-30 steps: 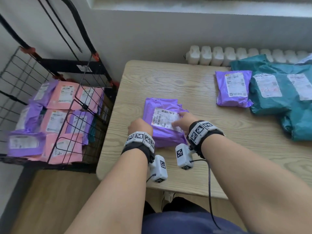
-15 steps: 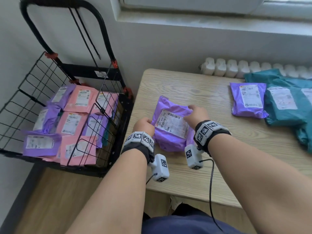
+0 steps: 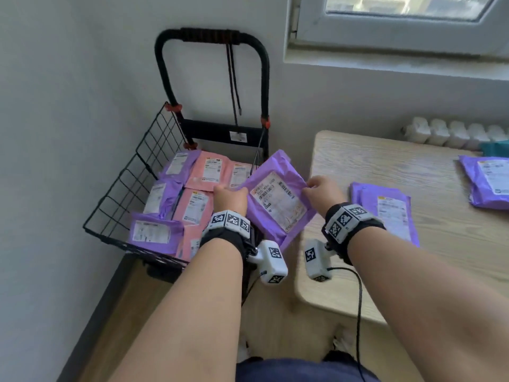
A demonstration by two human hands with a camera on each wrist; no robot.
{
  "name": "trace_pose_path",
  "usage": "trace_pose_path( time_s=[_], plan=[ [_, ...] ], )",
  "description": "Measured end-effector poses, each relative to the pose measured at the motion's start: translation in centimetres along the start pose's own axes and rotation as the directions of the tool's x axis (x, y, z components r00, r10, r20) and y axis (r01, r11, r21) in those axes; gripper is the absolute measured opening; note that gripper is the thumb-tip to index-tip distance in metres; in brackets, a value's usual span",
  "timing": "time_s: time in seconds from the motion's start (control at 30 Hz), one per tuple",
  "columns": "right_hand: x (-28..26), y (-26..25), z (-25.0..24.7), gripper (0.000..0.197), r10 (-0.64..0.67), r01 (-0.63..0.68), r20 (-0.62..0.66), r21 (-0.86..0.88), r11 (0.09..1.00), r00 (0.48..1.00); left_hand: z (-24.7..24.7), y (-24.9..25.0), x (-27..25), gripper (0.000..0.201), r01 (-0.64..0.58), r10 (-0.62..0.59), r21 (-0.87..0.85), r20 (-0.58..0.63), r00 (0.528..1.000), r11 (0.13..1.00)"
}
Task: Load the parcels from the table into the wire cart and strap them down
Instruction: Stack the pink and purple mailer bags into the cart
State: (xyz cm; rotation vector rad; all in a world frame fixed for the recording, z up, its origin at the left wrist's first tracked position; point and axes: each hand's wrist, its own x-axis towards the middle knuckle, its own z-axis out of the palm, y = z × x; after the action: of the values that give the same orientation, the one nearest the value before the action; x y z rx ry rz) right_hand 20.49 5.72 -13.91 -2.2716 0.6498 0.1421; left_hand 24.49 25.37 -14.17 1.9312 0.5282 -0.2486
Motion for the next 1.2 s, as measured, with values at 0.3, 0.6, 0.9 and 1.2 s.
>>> trace_pose_path(
  time_s=[0.3, 0.6, 0.9, 1.2],
  plan=[
    [-1.6, -8.9, 9.5, 0.013, -0.053, 0.052, 0.009, 0.119, 0.991, 0.999, -10.0, -4.3, 5.1, 0.031, 0.224, -0.206, -0.043, 0.25, 0.946, 0.974],
    [2.6, -12.5, 14.7, 0.015, 0.001, -0.024, 0.118, 0.189, 0.982, 0.993, -11.3, -7.1, 9.4, 0.025, 0.2, -0.215, 0.183, 0.062, 0.975, 0.962],
    [10.8, -15.4, 18.2, 0.027, 0.078, -0.128, 0.225, 0.22, 0.967, 0.971, -11.9, -5.2, 16.8, 0.044, 0.178, -0.18, 0.122, 0.01, 0.984, 0.977],
    [18.2, -17.9, 23.0, 0.029, 0.099, -0.182, 0.275, 0.296, 0.938, 0.957, -11.4, -5.1, 26.0, 0.029, 0.17, -0.171, 0.099, -0.003, 0.985, 0.98]
  ],
)
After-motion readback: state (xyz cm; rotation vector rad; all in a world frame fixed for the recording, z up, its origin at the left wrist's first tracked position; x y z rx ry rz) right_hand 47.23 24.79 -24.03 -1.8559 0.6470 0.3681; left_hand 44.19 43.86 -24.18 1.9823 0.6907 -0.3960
